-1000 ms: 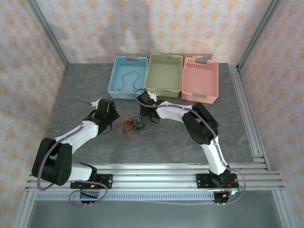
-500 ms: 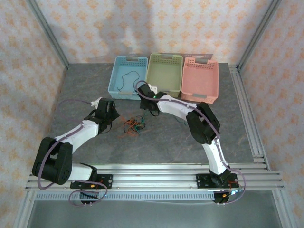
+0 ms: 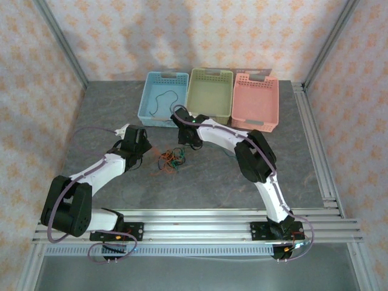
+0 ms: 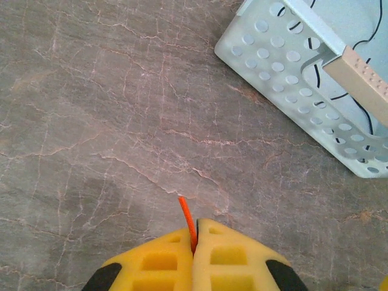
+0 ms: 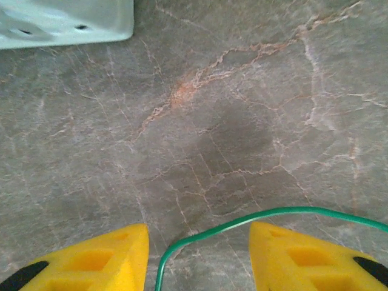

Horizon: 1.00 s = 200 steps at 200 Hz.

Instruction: Untangle the cables

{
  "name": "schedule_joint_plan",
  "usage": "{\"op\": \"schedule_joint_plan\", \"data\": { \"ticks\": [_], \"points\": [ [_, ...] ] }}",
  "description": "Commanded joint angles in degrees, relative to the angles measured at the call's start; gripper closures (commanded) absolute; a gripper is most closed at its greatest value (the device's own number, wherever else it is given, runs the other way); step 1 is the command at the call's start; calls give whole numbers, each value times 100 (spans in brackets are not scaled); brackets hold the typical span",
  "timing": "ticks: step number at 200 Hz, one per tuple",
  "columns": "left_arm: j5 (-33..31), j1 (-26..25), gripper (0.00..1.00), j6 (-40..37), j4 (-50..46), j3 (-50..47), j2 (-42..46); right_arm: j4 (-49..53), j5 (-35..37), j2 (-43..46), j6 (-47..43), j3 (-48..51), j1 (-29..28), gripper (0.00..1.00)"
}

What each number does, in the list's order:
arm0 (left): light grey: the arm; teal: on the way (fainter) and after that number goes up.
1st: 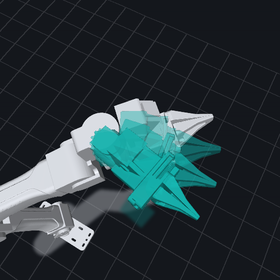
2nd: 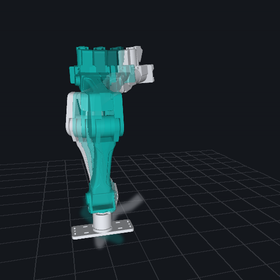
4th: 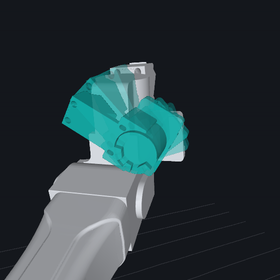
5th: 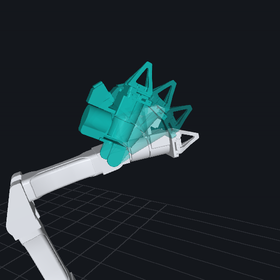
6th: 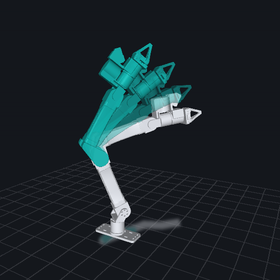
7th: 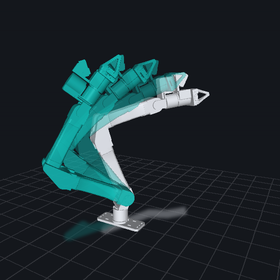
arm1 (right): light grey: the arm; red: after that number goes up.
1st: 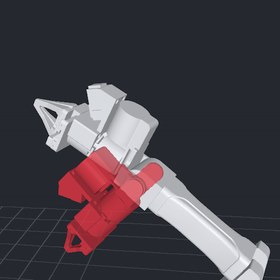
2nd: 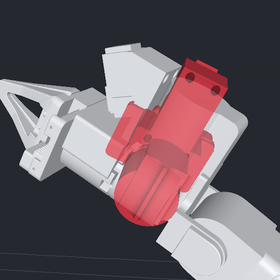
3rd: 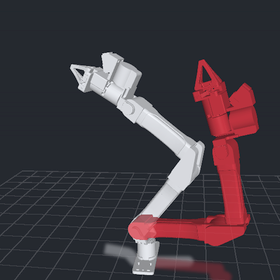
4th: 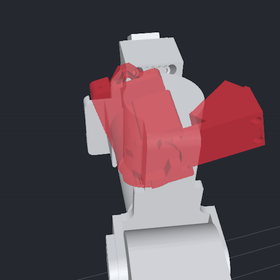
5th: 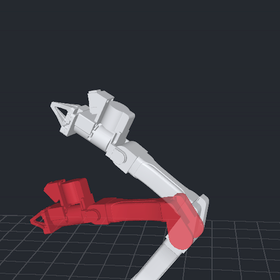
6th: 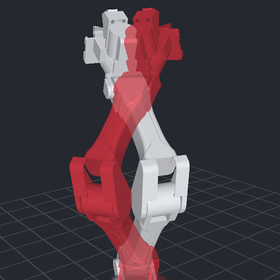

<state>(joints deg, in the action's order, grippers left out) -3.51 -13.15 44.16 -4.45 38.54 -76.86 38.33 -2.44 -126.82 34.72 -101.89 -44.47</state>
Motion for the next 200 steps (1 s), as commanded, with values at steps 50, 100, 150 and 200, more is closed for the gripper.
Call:
{"op": "schedule_joint_plan", "data": {
  "ticks": [50,100,150,200],
  "points": [
    [-207,-17,100,93,-18,20,144,724,495,-298,192,-405,-57,50],
    [-212,-19,100,93,-47,31,141,857,595,-395,257,-548,-61,54],
    [-226,-13,100,93,-73,48,117,-219,798,502,397,717,-71,30],
    [-242,-15,100,99,-79,43,116,-1524,1368,1583,-84,1849,-279,25]
  ]
}}
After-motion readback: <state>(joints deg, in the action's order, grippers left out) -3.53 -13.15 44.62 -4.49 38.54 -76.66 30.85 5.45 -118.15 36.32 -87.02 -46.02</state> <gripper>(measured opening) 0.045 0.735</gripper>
